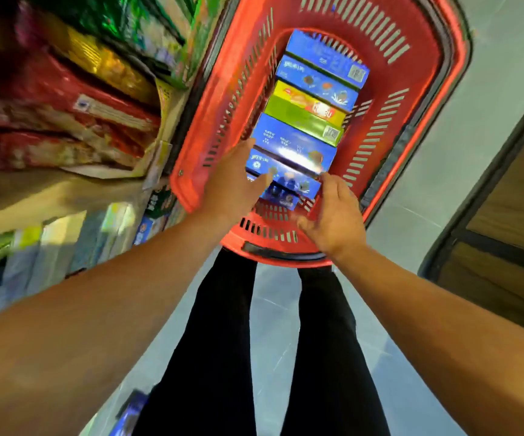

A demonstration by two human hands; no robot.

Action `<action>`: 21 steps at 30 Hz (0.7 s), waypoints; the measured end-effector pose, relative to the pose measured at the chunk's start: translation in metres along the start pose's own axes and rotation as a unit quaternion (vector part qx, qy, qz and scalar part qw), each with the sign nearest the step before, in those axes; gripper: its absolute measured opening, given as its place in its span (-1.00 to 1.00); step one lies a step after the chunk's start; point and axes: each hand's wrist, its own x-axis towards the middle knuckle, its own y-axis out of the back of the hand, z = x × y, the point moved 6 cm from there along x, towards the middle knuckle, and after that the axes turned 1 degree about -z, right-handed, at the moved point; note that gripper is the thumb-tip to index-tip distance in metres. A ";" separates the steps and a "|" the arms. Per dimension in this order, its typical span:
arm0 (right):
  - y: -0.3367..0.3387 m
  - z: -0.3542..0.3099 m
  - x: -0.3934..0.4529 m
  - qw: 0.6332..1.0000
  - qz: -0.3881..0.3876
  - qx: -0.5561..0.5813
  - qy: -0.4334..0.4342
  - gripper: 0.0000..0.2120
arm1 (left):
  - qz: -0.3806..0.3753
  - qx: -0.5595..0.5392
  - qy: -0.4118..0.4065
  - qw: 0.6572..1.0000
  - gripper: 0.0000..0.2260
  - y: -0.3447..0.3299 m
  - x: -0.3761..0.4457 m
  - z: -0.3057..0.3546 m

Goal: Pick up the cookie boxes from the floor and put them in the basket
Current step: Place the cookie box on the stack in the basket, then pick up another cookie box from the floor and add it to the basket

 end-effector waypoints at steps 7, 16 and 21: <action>0.126 -0.062 -0.096 0.974 -0.002 -0.141 0.174 -0.12 | 0.006 0.045 -0.017 0.999 -0.44 0.070 -0.132 0.097; 0.152 -0.131 -0.212 0.847 -0.029 -0.287 0.446 -0.13 | 0.228 -0.049 0.104 0.967 -0.35 0.093 -0.327 0.126; 0.101 -0.161 -0.278 0.730 -0.086 -0.379 0.562 -0.05 | 0.327 -0.090 0.234 0.911 -0.27 0.066 -0.444 0.102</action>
